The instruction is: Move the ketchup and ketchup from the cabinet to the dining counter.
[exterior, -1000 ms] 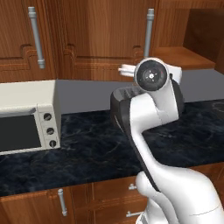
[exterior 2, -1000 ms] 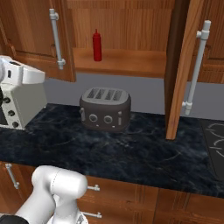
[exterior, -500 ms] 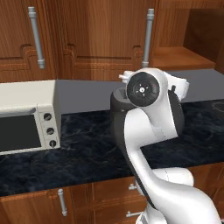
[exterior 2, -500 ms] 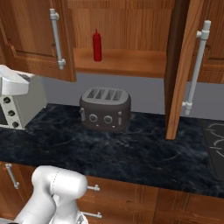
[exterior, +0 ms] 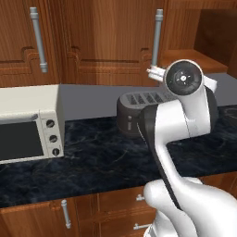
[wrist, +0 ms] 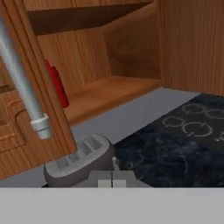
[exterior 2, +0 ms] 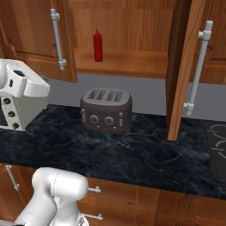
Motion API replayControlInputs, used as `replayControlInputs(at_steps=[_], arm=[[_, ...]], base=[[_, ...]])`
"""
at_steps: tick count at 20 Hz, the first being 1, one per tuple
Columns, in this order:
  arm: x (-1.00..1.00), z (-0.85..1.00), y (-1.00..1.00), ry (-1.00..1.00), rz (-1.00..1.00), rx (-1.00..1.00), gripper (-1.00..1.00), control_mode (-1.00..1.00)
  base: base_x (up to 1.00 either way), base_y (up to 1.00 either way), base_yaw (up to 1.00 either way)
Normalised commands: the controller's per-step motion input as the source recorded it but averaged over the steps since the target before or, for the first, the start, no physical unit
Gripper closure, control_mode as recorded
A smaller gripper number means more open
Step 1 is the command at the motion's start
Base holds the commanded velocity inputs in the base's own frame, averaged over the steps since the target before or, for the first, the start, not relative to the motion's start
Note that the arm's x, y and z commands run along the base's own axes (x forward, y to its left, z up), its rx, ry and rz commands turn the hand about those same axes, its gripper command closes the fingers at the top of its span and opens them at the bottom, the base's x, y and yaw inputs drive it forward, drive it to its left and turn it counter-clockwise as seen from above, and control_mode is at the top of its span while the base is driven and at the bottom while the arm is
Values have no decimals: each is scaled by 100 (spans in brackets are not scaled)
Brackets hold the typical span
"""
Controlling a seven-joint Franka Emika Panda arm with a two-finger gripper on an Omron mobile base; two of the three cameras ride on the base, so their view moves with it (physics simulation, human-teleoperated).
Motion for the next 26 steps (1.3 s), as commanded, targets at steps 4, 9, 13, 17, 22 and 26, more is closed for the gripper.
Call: replayControlInputs(at_steps=[4,9,13,17,22,26], arm=[[5,0,-67,0,3,41,100,-100],[8,0,-79,0,13,46,100,-100],[36,0,-63,0,22,43,100,-100],[56,0,-35,0,29,38,100,-100],[68,0,-2,-1,31,23,100,-100],[70,-5,8,-4,25,15,100,-100]], base=[[0,0,0],[0,0,0],[0,0,0],[0,0,0],[0,0,0],[0,0,0]])
